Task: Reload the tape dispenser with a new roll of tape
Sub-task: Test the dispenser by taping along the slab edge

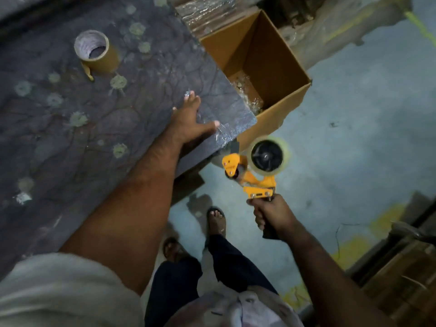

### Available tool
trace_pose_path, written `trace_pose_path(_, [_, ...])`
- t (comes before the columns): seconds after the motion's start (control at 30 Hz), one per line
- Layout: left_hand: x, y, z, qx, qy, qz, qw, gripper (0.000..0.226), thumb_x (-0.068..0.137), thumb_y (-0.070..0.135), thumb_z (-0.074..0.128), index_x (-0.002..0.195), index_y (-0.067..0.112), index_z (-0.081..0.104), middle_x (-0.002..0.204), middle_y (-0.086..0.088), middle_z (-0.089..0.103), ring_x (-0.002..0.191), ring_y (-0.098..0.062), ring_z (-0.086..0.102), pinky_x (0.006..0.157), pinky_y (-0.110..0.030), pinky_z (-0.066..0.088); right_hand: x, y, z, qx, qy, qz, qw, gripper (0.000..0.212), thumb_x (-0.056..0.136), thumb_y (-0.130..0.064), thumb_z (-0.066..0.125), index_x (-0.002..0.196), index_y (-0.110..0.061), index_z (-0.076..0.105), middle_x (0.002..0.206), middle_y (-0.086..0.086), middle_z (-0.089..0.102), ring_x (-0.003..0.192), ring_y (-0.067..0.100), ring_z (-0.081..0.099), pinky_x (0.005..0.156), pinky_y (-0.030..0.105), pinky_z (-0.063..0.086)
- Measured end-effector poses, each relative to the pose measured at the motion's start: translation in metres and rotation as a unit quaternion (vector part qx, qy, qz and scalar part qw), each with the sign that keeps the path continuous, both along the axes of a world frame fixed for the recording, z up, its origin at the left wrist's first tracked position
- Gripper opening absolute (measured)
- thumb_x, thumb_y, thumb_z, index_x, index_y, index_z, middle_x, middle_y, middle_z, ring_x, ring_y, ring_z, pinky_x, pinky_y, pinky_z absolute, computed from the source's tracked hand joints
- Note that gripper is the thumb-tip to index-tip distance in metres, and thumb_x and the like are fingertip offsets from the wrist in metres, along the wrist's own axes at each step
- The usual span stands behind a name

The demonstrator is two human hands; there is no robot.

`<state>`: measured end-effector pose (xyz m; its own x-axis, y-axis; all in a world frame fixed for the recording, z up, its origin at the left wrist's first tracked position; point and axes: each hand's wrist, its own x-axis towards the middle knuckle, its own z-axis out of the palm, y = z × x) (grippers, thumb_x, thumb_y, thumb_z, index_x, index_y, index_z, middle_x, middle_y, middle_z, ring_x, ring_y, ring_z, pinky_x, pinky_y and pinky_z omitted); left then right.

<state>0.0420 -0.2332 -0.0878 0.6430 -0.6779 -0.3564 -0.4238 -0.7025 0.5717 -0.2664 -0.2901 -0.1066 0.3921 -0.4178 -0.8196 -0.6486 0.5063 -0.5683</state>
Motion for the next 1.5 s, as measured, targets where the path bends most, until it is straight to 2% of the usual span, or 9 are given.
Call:
trace_pose_path(0.17, [-0.002, 0.023, 0.025, -0.129, 0.077, 0.140, 0.979, 0.075, 0.082, 0.053, 0.073, 0.145, 0.019, 0.051, 0.146, -0.007, 0.057, 0.133, -0.021, 0.053, 0.113, -0.037, 0.043, 0.031, -0.012, 0.056, 0.147, -0.091, -0.054, 0.983, 0.028, 0.092, -0.013, 0.060, 0.067, -0.015, 0.047, 0.049, 0.000, 0.032, 0.034, 0.014, 0.029, 0.038, 0.024, 0.030])
trace_pose_path(0.4, [-0.004, 0.077, 0.076, -0.250, 0.155, 0.262, 0.919, 0.046, 0.081, 0.056, 0.069, 0.110, 0.020, 0.070, 0.112, -0.002, 0.072, 0.106, -0.014, 0.066, 0.095, -0.030, 0.050, 0.086, 0.000, 0.120, 0.246, -0.189, -0.029, 0.950, 0.029, 0.081, -0.025, 0.065, 0.061, -0.022, 0.045, 0.046, -0.007, 0.035, 0.033, 0.008, 0.031, 0.038, 0.022, 0.028])
trace_pose_path(0.53, [-0.005, 0.103, 0.117, -0.309, 0.215, 0.327, 0.867, 0.022, 0.096, 0.041, 0.064, 0.101, 0.020, 0.066, 0.121, -0.005, 0.071, 0.114, -0.016, 0.067, 0.088, -0.023, 0.049, 0.122, 0.014, 0.149, 0.276, -0.250, 0.017, 0.928, 0.028, 0.078, -0.028, 0.068, 0.063, -0.023, 0.045, 0.046, -0.009, 0.037, 0.033, 0.006, 0.032, 0.037, 0.021, 0.028])
trace_pose_path(0.73, [-0.010, 0.137, 0.161, -0.360, 0.245, 0.371, 0.820, 0.044, 0.101, 0.040, 0.057, 0.130, 0.007, 0.061, 0.127, -0.010, 0.070, 0.114, -0.019, 0.069, 0.106, -0.036, 0.048, 0.165, 0.030, 0.192, 0.279, -0.292, 0.068, 0.912, 0.028, 0.086, -0.029, 0.063, 0.063, -0.021, 0.049, 0.046, -0.008, 0.038, 0.033, 0.006, 0.035, 0.036, 0.020, 0.030])
trace_pose_path(1.07, [-0.005, 0.165, 0.180, -0.399, 0.239, 0.413, 0.783, 0.037, 0.101, 0.039, 0.057, 0.120, 0.008, 0.065, 0.115, -0.010, 0.076, 0.109, -0.026, 0.072, 0.101, -0.041, 0.053, 0.216, 0.032, 0.216, 0.296, -0.335, 0.142, 0.883, 0.018, 0.089, -0.026, 0.058, 0.075, -0.016, 0.054, 0.055, -0.004, 0.042, 0.038, 0.009, 0.040, 0.040, 0.023, 0.035])
trace_pose_path(1.2, [0.006, 0.163, 0.171, -0.372, 0.201, 0.422, 0.802, 0.021, 0.102, 0.032, 0.056, 0.109, 0.016, 0.067, 0.116, -0.003, 0.072, 0.113, -0.025, 0.068, 0.101, -0.044, 0.051, 0.235, 0.024, 0.205, 0.222, -0.282, 0.150, 0.921, 0.023, 0.088, -0.028, 0.056, 0.082, -0.009, 0.065, 0.058, 0.000, 0.043, 0.042, 0.013, 0.039, 0.044, 0.026, 0.033])
trace_pose_path(1.33, [0.016, 0.157, 0.140, -0.215, -0.066, 0.352, 0.909, 0.026, 0.098, 0.015, 0.059, 0.121, 0.004, 0.064, 0.132, -0.015, 0.062, 0.122, -0.030, 0.057, 0.110, -0.041, 0.042, 0.260, 0.009, 0.170, -0.022, -0.170, 0.179, 0.969, 0.022, 0.087, -0.031, 0.056, 0.071, -0.018, 0.063, 0.059, 0.000, 0.051, 0.047, 0.017, 0.048, 0.048, 0.031, 0.042])
trace_pose_path(1.43, [0.013, 0.151, 0.125, -0.129, -0.111, 0.303, 0.938, 0.050, 0.092, 0.028, 0.048, 0.128, -0.004, 0.060, 0.139, -0.024, 0.057, 0.132, -0.040, 0.051, 0.111, -0.043, 0.037, 0.277, -0.004, 0.140, -0.247, -0.096, 0.260, 0.928, 0.044, 0.082, -0.051, 0.051, 0.101, -0.015, 0.068, 0.092, 0.014, 0.069, 0.088, 0.033, 0.065, 0.083, 0.047, 0.054])
trace_pose_path(1.5, [0.011, 0.147, 0.116, -0.088, -0.113, 0.287, 0.947, 0.057, 0.090, 0.032, 0.044, 0.133, -0.003, 0.058, 0.146, -0.026, 0.052, 0.137, -0.042, 0.047, 0.115, -0.044, 0.034, 0.287, -0.011, 0.119, -0.327, -0.077, 0.294, 0.895, 0.051, 0.090, -0.042, 0.054, 0.125, -0.006, 0.058, 0.119, 0.023, 0.065, 0.111, 0.042, 0.061, 0.091, 0.044, 0.048])
